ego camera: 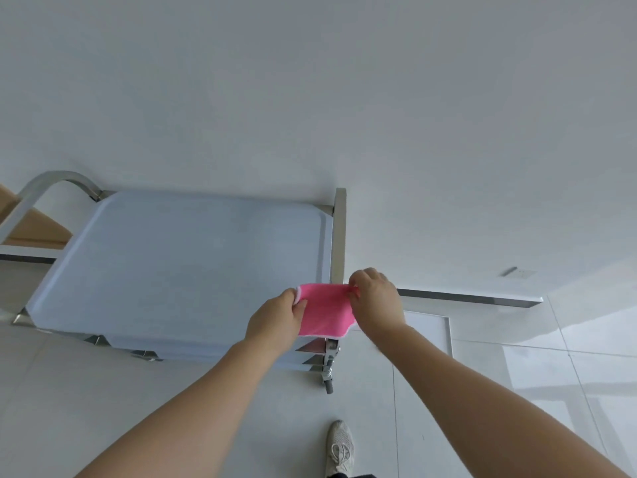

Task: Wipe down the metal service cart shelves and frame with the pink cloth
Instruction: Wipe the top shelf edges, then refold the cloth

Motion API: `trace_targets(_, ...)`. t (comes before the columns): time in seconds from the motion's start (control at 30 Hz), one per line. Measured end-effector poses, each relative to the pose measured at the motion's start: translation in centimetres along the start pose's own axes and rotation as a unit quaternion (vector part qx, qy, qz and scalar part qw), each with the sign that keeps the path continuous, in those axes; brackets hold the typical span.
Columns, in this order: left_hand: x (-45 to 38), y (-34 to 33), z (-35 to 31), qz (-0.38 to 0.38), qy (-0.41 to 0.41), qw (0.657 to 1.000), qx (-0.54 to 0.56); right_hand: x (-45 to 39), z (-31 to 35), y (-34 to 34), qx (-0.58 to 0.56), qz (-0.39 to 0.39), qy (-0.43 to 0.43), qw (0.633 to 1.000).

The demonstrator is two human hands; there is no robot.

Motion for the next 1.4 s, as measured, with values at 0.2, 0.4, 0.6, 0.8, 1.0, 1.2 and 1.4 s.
trace_targets(0.2, 0.0, 1.1, 1.0, 0.022, -0.029, 0.999, -0.019, 3.4, 0.8, -6.1, -0.089, 0.066, -0.151, 0.982)
trace_targets(0.4, 0.9, 4.2, 2.6, 0.042, -0.153, 0.986, -0.054, 2.8, 3.4, -8.5, -0.122, 0.001, -0.207, 0.971)
trace_targets(0.6, 2.0, 8.8, 5.6, 0.069, -0.246, 0.963, -0.091, 0.3, 4.6, -7.7, -0.008, -0.018, -0.205, 0.979)
trace_targets(0.8, 0.9, 11.8, 8.2, 0.071, -0.249, 0.962, -0.09, -2.1, 4.7, -7.4, 0.072, 0.004, -0.21, 0.975)
trace_targets(1.0, -2.2, 12.7, 8.4, 0.073, -0.244, 0.964, -0.073, -6.3, 4.3, -6.8, 0.11, 0.057, -0.223, 0.967)
trace_targets(1.2, -5.6, 13.1, 7.5, 0.065, -0.211, 0.974, -0.053, -10.3, 3.8, -6.4, 0.129, 0.067, -0.215, 0.966)
trace_targets(1.4, -7.9, 12.9, 6.8, 0.06, -0.184, 0.98, -0.035, -15.7, 3.4, -5.5, 0.122, 0.079, -0.208, 0.967)
Point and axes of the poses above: each hand's wrist, its own x-axis away from the middle knuckle, its own y-axis out of the back of the hand, z = x × y, the point moved 2 cm from there along -x, towards the middle knuckle, and after that the axes turned 1 degree about z, right-handed, at the moved point
